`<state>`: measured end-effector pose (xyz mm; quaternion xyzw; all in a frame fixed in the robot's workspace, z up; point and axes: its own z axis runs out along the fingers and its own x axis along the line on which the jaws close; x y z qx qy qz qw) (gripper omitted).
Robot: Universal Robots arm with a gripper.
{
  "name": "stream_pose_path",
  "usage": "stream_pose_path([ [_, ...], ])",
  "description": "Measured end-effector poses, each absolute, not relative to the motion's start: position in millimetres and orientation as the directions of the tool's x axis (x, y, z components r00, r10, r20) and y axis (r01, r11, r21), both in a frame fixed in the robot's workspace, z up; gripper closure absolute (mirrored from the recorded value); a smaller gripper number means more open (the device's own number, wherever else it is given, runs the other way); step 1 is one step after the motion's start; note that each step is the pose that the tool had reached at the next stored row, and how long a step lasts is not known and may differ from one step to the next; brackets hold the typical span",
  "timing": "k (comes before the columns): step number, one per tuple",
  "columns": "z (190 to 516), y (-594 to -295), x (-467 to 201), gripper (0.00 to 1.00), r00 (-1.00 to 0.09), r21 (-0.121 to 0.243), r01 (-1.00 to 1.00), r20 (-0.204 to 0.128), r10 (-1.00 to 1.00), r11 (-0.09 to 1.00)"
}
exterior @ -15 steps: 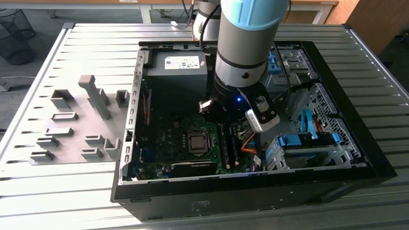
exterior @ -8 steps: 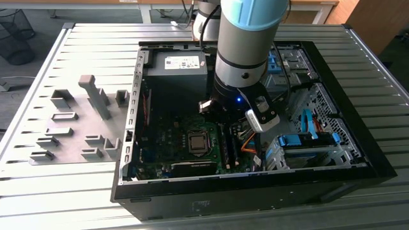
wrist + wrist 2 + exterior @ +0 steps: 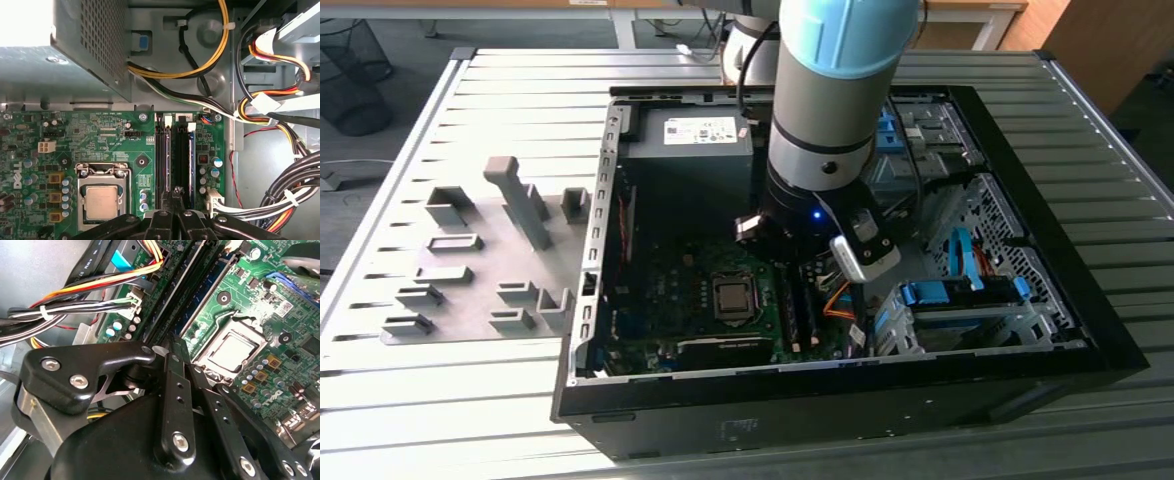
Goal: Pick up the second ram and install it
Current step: 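Press down the second ram until it locks into place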
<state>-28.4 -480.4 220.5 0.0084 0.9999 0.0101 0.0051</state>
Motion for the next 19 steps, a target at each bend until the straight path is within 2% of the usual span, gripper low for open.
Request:
stream_pose_path([
  [7, 214.0, -480.3, -28.4, 0.89, -1.0, 0.02, 0.017, -0.009, 0.017, 1.0],
  [19, 231.0, -480.3, -28.4, 0.89, -1.0, 0.021, 0.017, -0.009, 0.017, 1.0],
])
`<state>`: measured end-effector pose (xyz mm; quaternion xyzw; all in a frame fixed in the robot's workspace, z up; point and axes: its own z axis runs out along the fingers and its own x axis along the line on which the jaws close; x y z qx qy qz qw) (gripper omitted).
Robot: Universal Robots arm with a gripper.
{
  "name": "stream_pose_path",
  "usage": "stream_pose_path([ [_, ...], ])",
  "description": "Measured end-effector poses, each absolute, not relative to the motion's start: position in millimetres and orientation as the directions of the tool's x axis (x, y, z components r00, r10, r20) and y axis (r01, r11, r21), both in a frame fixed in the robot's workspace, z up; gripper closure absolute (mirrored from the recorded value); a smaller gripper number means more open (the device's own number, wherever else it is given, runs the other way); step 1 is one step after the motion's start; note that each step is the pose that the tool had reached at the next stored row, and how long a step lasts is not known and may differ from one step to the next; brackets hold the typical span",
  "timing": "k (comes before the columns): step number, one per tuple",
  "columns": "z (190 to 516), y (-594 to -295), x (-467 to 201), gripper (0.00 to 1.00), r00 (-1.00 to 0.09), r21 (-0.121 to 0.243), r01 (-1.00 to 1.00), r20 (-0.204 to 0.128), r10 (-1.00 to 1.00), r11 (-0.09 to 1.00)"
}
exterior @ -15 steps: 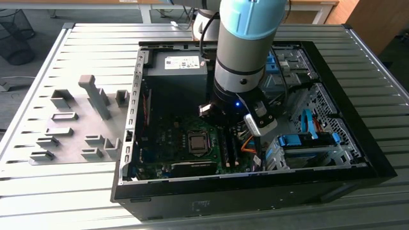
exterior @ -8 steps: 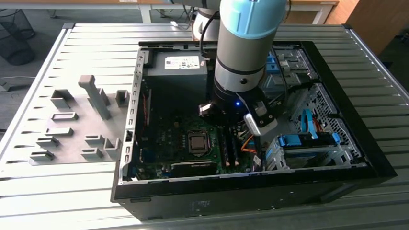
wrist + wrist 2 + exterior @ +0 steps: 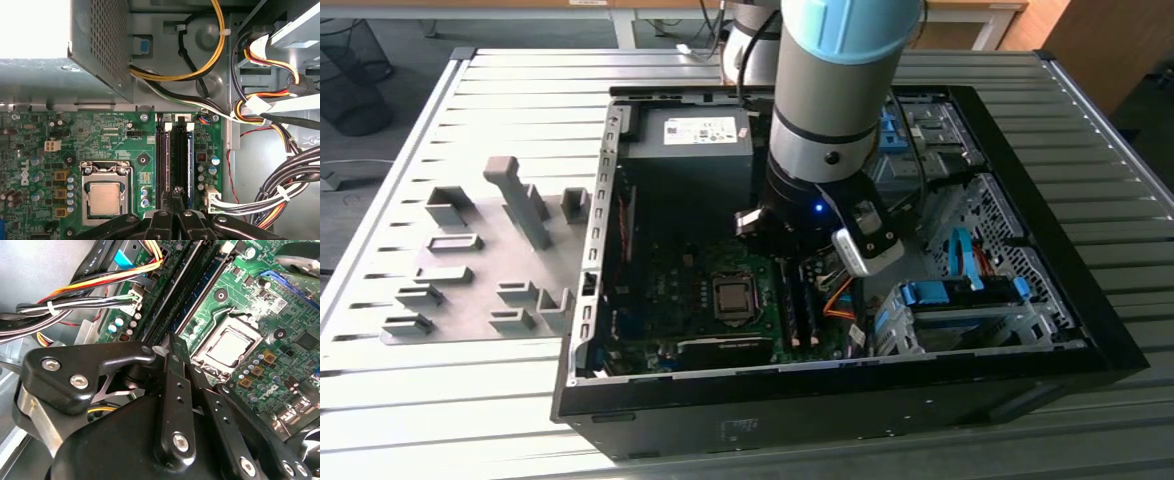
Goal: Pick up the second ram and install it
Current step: 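Press down the second ram until it locks into place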
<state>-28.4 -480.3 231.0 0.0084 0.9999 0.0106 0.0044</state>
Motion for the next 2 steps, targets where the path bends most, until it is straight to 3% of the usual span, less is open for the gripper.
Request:
stream_pose_path([
  [2, 231.0, -480.3, -28.4, 0.89, -1.0, 0.021, 0.017, -0.009, 0.017, 1.0],
])
